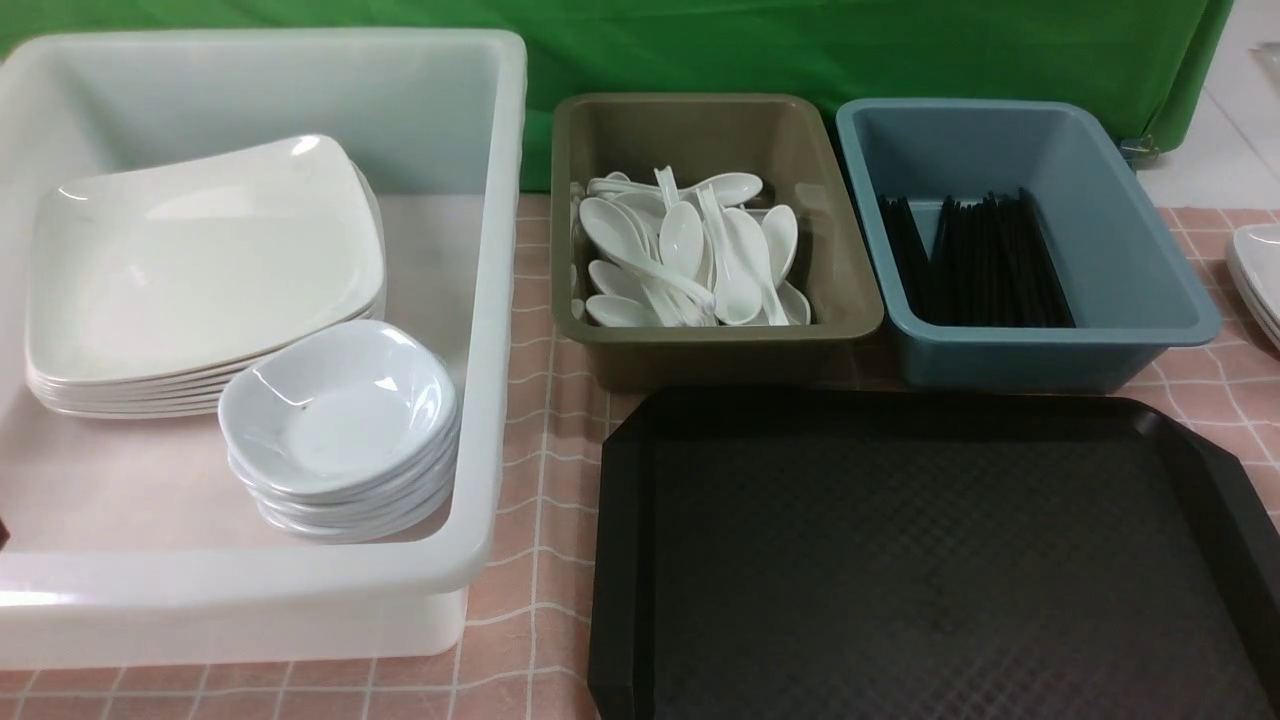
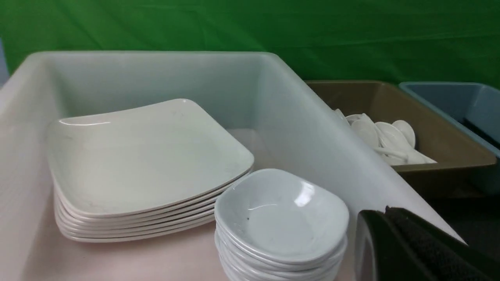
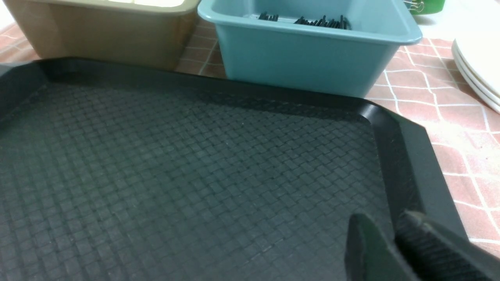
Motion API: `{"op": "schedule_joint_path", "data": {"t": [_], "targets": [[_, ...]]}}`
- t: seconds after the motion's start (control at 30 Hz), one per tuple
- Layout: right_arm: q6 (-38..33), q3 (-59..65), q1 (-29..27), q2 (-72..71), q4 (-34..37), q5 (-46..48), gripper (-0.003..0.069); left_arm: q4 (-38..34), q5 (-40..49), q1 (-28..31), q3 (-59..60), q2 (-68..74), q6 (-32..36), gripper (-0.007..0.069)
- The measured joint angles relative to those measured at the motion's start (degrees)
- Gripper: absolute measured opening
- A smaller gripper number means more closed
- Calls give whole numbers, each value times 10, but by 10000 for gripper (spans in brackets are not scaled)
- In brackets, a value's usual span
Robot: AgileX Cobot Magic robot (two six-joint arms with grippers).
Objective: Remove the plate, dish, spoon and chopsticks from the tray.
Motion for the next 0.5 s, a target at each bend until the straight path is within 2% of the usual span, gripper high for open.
{"op": "schedule_joint_path", "data": {"t": [0.27,0.4,0.5], "targets": [[0,0,0,0,0,0,195,72,-96,0,90,-6,-37,0],[0,0,0,0,0,0,199,166,-151,1,175,-61,-125,0],[0,0,0,0,0,1,206,194,-146,18,192,-77,-163,0]]}}
